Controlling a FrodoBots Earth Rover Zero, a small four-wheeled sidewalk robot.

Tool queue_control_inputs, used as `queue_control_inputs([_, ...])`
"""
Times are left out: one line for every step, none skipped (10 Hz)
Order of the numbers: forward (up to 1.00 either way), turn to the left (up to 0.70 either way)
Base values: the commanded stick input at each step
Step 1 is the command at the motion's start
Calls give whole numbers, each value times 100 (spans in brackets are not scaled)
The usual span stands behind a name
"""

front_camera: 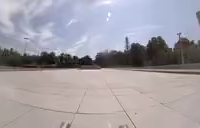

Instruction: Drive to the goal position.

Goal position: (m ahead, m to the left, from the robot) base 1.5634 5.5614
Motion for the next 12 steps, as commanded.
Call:
queue_control_inputs([70,0])
queue_control_inputs([70,0])
queue_control_inputs([70,0])
queue_control_inputs([70,0])
queue_control_inputs([70,0])
queue_control_inputs([70,0])
queue_control_inputs([70,0])
queue_control_inputs([70,0])
queue_control_inputs([70,0])
queue_control_inputs([70,0])
queue_control_inputs([70,0])
queue_control_inputs([70,0])
